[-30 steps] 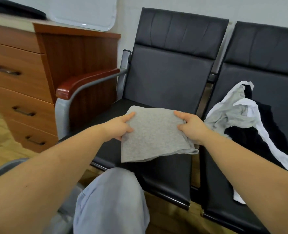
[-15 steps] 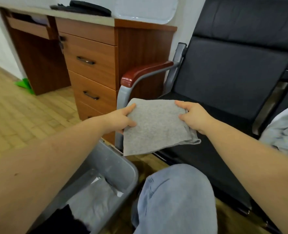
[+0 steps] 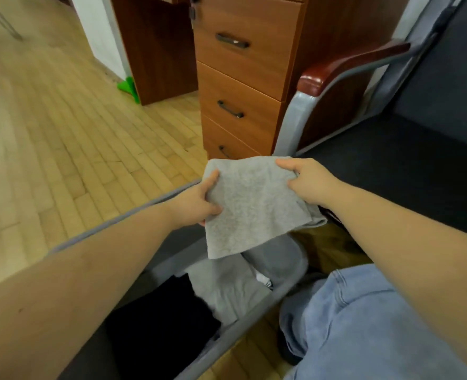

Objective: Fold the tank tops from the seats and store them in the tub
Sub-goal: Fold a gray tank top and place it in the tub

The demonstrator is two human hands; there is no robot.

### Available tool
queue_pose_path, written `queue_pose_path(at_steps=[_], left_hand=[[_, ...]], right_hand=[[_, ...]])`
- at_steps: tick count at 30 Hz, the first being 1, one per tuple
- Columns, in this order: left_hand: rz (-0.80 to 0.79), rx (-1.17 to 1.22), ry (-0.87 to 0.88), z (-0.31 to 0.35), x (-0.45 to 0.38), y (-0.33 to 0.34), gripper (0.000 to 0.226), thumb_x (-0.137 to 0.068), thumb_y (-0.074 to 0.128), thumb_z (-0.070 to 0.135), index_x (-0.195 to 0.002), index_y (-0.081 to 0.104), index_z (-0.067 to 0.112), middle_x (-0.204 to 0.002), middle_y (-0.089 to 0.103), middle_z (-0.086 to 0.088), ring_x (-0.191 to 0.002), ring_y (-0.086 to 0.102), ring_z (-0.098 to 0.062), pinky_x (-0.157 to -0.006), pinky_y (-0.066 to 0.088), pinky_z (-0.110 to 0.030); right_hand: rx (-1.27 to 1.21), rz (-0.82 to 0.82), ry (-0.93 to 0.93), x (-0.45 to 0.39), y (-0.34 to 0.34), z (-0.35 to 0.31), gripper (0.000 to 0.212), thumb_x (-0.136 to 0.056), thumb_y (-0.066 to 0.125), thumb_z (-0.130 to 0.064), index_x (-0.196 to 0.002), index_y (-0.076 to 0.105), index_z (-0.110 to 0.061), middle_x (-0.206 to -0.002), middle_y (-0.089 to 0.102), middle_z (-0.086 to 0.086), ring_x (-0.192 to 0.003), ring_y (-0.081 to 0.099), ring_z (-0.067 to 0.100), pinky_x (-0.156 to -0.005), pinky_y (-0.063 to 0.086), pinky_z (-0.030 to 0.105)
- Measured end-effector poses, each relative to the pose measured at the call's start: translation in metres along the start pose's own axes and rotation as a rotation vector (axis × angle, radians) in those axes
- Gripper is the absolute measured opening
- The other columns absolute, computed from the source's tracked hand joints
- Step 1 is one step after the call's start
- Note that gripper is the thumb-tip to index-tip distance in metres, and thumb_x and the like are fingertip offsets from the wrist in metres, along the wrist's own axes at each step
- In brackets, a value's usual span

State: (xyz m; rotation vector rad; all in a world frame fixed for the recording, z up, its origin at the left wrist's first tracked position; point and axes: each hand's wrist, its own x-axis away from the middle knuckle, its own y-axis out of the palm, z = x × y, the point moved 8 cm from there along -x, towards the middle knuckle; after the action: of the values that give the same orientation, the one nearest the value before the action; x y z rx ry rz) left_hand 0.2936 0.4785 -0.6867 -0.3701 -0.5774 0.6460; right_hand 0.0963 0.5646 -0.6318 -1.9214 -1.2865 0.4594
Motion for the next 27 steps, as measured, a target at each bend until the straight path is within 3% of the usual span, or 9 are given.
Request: queue_pose_path(at_steps=[5,8,10,12,16,17,21,24,27], left_hand=[[0.057,0.061,-0.105,-0.064,0.003,-0.003,0.089,-0.094,0.060,0.013,-0.153,-0.002,0.040,-0.133,0.047,0.000,-0.099,0.061,-0.018,-0.078,0.057,-0.033],[0.096,0.116,-0.155,-0.096,0.004,0.002,0.090,-0.093,0.060,0.012,-0.153,-0.001,0.040,-0.137,0.048,-0.006,-0.094,0.061,-0.018,-0.072,0.055,-0.030],[0.122,0.133,-0.184,-0.113,0.004,0.010,0.089,-0.093,0.059,0.011,-0.153,-0.002,0.039,-0.118,0.055,0.002,-0.085,0.060,-0.015,-0.077,0.056,-0.037],[0.153,0.163,-0.212,-0.129,0.004,0.020,0.089,-0.093,0.058,0.009,-0.153,-0.001,0.038,-0.092,0.049,0.014,-0.078,0.059,-0.014,-0.083,0.054,-0.041],[0.180,0.235,-0.251,-0.159,-0.002,0.050,0.091,-0.092,0.057,0.007,-0.153,-0.002,0.038,-0.095,0.047,0.014,-0.086,0.058,-0.019,-0.087,0.054,-0.048],[0.182,0.254,-0.261,-0.167,-0.004,0.058,0.091,-0.092,0.056,0.007,-0.153,-0.003,0.038,-0.100,0.047,0.012,-0.089,0.057,-0.019,-0.088,0.054,-0.049],[0.166,0.258,-0.309,-0.193,-0.011,0.090,0.092,-0.090,0.056,0.008,-0.151,-0.005,0.039,-0.110,0.058,-0.002,-0.090,0.060,-0.022,-0.086,0.055,-0.047],[0.151,0.213,-0.347,-0.208,-0.016,0.109,0.093,-0.088,0.054,0.006,-0.152,-0.006,0.037,-0.120,0.055,-0.012,-0.088,0.059,-0.022,-0.077,0.053,-0.034],[0.130,0.211,-0.367,-0.217,-0.021,0.129,0.093,-0.088,0.053,0.003,-0.153,-0.008,0.031,-0.126,0.048,-0.005,-0.092,0.055,-0.014,-0.076,0.049,-0.026]], right_hand=[[0.054,-0.130,-0.025,-0.022,0.067,-0.011,0.057,-0.096,0.042,0.006,-0.145,0.039,-0.022,-0.152,0.035,0.000,-0.128,0.046,0.024,-0.089,0.036,0.017],[0.080,-0.201,0.007,-0.030,0.101,-0.010,0.061,-0.095,0.038,0.011,-0.145,0.040,-0.024,-0.155,0.031,0.003,-0.128,0.045,0.029,-0.097,0.042,0.029],[0.123,-0.242,0.023,-0.033,0.120,-0.011,0.063,-0.095,0.035,0.011,-0.145,0.039,-0.026,-0.156,0.028,0.004,-0.132,0.041,0.031,-0.100,0.044,0.036],[0.157,-0.289,0.035,-0.035,0.137,-0.011,0.065,-0.095,0.031,0.013,-0.146,0.039,-0.027,-0.156,0.028,0.002,-0.132,0.042,0.034,-0.102,0.045,0.044],[0.214,-0.383,0.065,-0.043,0.170,0.001,0.067,-0.093,0.028,0.016,-0.146,0.040,-0.024,-0.157,0.028,-0.001,-0.096,0.060,0.035,-0.076,0.052,0.038],[0.224,-0.397,0.077,-0.044,0.177,0.007,0.067,-0.093,0.028,0.016,-0.146,0.040,-0.023,-0.157,0.027,0.001,-0.096,0.060,0.032,-0.076,0.051,0.037],[0.267,-0.447,0.139,-0.048,0.205,0.039,0.065,-0.094,0.027,0.016,-0.147,0.038,-0.020,-0.157,0.026,0.007,-0.131,0.041,0.036,-0.105,0.040,0.043],[0.354,-0.505,0.162,-0.053,0.224,0.061,0.062,-0.096,0.027,0.012,-0.149,0.034,-0.019,-0.157,0.025,0.009,-0.138,0.032,0.036,-0.112,0.031,0.044],[0.397,-0.575,0.200,-0.055,0.240,0.077,0.058,-0.099,0.027,0.007,-0.151,0.028,-0.016,-0.158,0.022,0.009,-0.139,0.030,0.036,-0.113,0.029,0.045]])
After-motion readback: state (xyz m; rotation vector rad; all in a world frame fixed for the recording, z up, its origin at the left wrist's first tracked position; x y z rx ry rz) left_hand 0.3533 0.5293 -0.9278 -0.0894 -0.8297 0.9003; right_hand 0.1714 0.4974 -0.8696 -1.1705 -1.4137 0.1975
